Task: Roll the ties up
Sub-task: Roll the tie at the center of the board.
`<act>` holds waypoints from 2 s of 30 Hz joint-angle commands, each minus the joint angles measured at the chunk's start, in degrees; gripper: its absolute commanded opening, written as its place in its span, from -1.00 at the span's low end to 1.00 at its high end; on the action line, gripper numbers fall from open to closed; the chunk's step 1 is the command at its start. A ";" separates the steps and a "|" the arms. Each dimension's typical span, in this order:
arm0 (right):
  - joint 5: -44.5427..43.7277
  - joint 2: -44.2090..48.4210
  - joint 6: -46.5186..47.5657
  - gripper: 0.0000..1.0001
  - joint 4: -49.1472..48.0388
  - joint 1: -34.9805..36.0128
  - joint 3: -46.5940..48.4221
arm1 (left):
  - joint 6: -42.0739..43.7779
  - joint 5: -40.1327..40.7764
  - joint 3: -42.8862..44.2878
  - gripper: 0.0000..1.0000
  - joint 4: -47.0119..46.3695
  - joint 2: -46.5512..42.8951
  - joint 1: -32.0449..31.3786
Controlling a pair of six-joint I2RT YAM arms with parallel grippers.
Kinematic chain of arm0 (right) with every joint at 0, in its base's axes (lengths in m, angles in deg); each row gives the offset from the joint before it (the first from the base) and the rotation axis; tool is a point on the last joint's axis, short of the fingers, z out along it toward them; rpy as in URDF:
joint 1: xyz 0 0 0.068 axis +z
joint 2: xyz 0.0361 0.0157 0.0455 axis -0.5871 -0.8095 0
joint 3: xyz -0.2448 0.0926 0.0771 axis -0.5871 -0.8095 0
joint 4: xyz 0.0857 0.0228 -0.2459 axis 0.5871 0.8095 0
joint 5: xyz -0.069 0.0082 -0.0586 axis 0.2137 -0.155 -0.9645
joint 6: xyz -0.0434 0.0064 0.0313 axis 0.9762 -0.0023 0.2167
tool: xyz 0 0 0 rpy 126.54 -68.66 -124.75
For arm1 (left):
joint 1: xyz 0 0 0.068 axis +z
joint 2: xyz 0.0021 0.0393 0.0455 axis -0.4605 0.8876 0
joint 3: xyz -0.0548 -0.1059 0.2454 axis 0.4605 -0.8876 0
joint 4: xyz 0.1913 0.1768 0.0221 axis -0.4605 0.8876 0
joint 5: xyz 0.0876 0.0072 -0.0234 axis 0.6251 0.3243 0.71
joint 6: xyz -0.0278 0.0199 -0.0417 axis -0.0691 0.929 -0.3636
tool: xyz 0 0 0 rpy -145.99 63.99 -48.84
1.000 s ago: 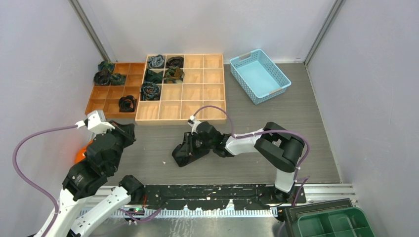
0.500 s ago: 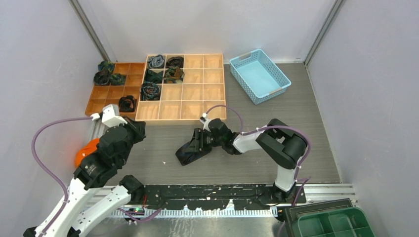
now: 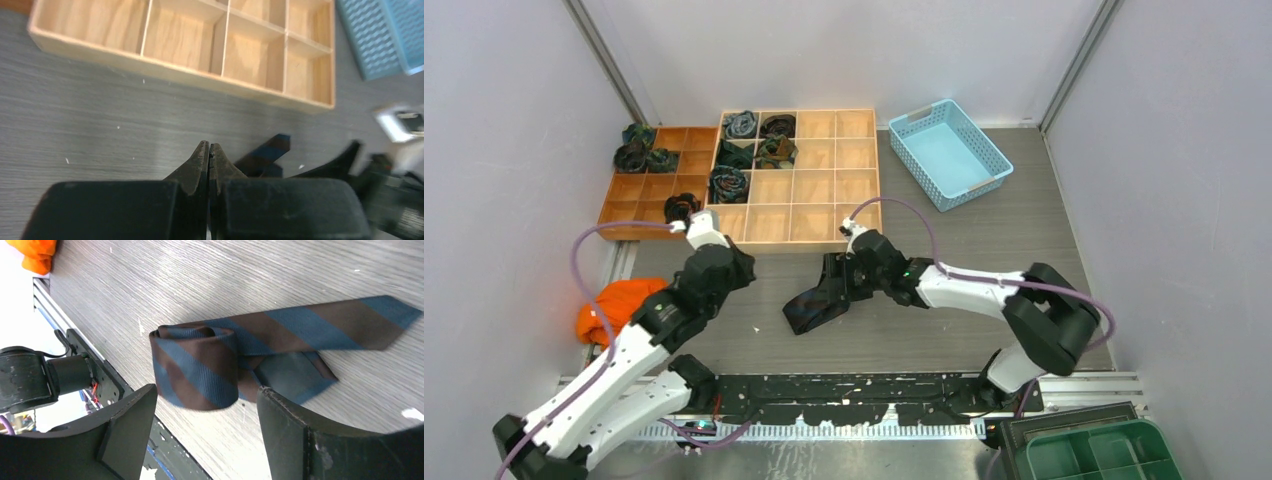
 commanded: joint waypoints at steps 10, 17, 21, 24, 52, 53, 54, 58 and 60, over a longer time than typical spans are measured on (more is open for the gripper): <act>-13.03 13.59 -3.09 -0.55 12.79 4.70 -6.65 | 2.00 -8.68 -7.25 -1.00 -25.54 23.27 1.00; -13.86 6.15 -7.52 -0.69 6.97 8.36 -7.92 | 3.22 -15.18 -8.84 -1.00 -37.56 34.44 2.60; -17.35 2.17 -8.95 -0.71 3.67 8.90 -8.05 | 3.88 -18.56 -8.09 -1.00 -42.23 41.64 2.69; -19.32 -0.82 -9.08 -0.72 2.90 8.90 -7.69 | 3.47 -22.46 -7.93 -1.00 -44.43 45.16 2.75; -35.40 6.55 6.85 -0.35 29.09 14.22 5.68 | -2.93 11.23 0.39 -1.00 -9.93 25.41 4.21; -37.42 6.59 7.89 -0.27 31.46 15.81 7.51 | -3.91 13.36 0.94 -1.00 -7.20 21.85 4.19; -39.04 6.13 9.13 -0.24 33.67 17.28 9.23 | -4.58 14.76 1.25 -1.00 -4.66 17.79 4.19; -49.15 1.61 15.75 -0.03 38.68 25.38 16.71 | -6.42 17.06 2.10 -1.00 5.70 -0.09 4.06; -54.31 -1.93 19.36 0.10 39.61 28.83 20.12 | -6.54 18.39 2.68 -1.00 10.61 -8.50 4.06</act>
